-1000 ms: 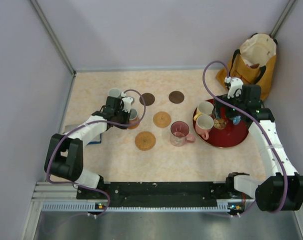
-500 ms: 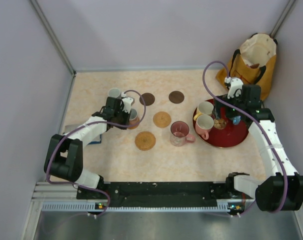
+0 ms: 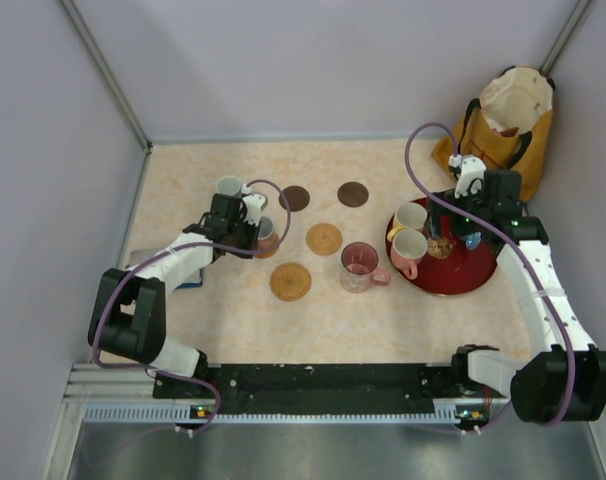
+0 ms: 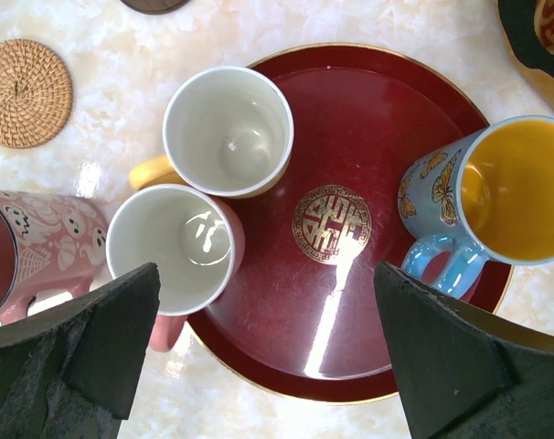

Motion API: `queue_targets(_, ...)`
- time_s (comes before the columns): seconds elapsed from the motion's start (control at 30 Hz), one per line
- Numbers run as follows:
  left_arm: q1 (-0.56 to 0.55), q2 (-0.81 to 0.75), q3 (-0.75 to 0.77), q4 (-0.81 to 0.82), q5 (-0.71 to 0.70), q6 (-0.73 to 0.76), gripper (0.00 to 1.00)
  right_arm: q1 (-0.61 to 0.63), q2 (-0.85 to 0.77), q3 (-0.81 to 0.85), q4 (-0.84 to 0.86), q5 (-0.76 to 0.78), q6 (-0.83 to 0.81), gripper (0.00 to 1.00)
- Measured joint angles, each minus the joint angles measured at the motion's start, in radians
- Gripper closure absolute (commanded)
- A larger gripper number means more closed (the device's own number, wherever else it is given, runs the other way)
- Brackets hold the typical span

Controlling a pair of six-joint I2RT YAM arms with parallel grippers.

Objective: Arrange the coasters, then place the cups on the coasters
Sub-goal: Place the cup on the coaster.

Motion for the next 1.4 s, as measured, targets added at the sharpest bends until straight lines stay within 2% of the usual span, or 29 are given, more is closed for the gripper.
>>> queue_targets(0.2,0.002,0.0,0.0,0.0,0.0,0.0,0.84,0.0,0.0,0.0,0.0,0.0,0.0,0.02)
queue_targets(0.8,0.003,0.0,0.0,-0.002,-0.004,0.004,0.78,0.0,0.0,0.0,0.0,0.0,-0.001,0.02)
queue_targets(1.1,0.005,-0.001,0.0,-0.006,-0.005,0.008,0.71,0.0,0.0,0.0,0.0,0.0,-0.001,0.02)
queue_targets(1.23,0.005,-0.005,0.0,-0.013,-0.009,0.01,0.64,0.0,0.0,0.0,0.0,0.0,-0.001,0.02)
queue_targets(1.4,0.005,-0.013,0.0,-0.017,-0.012,0.02,0.42,0.0,0.0,0.0,0.0,0.0,-0.002,0.02)
